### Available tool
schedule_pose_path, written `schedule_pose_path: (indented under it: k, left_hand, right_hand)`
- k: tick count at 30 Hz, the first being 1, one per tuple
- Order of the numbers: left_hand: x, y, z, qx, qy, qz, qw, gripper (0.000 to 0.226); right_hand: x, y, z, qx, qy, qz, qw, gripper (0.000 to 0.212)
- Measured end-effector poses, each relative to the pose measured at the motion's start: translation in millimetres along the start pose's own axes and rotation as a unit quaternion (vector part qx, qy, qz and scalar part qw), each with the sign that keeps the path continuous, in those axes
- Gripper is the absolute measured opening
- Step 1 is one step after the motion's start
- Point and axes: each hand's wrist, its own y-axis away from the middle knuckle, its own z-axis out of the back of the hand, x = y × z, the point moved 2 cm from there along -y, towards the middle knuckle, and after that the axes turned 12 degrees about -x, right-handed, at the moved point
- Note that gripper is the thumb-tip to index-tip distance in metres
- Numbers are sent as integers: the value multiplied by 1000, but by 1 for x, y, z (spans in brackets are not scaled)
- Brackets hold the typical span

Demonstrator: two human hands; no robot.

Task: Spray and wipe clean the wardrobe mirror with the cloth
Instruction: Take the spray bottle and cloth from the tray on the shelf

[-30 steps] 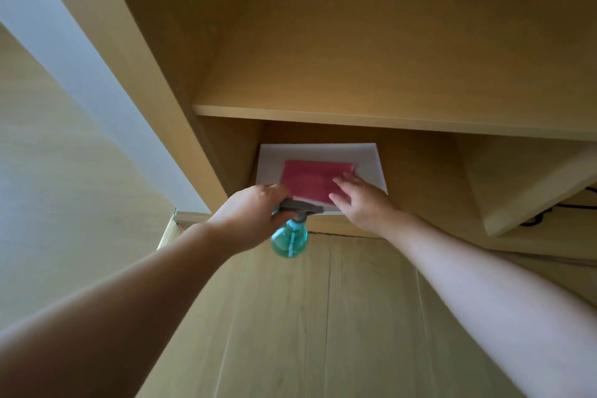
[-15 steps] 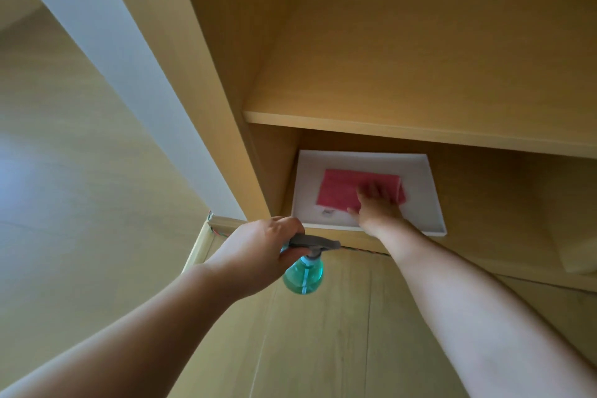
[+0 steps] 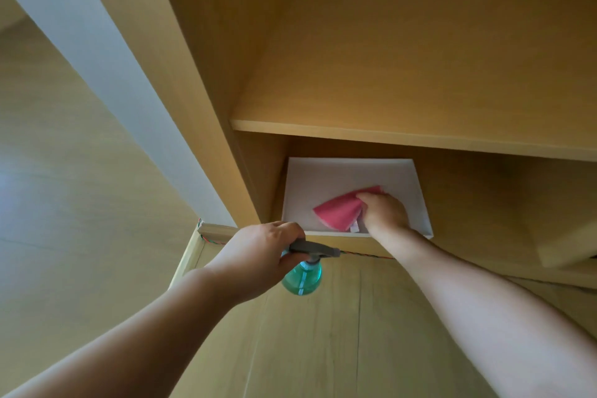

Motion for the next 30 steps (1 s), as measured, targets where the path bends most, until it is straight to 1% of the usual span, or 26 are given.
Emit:
schedule_pose_path:
  k: [2,4,7,11,12,14,16,19,24,28,30]
  left_hand:
    - [-8,-6,-1,0,16,-11,1000,17]
    - [-17,-13,-3,-2,34,-25,999,18]
    - [-34,-21,-9,11,40,-61,997,17]
    - [-60,-34,-18,32,47,-88,994,15]
    - [-67,-37,-19,38,44,-92,994,15]
    - [-83,-43,-19,43,46,-96,993,17]
    - [-99,-50,-14,39,68,-109,991,21]
    - [-122,-57,0,23,120,-141,982,24]
    - [-157,-69,30,15,174,-121,977,20]
    - [-179,-81,64,18,201,-102,974,20]
    - [-189,-88,84,15,209,-89,974,20]
  right_hand:
    - [0,9,15,-6,-72,-28,997,30]
    - [-2,22,31,14,-156,-49,986,29]
    - [-6,41,59,38,-232,-19,972,29]
    - [-12,63,101,47,-326,-27,944,38]
    - [-13,69,112,51,-353,-22,934,37]
    - [-12,81,135,58,-403,-2,913,30]
    - [-11,89,157,51,-434,2,899,26]
    - [-16,94,184,25,-478,-10,878,39]
    - [-20,102,230,-20,-534,-52,844,29]
    - [-17,103,265,26,-568,-60,820,29]
    - [-12,101,284,35,-559,-57,826,37]
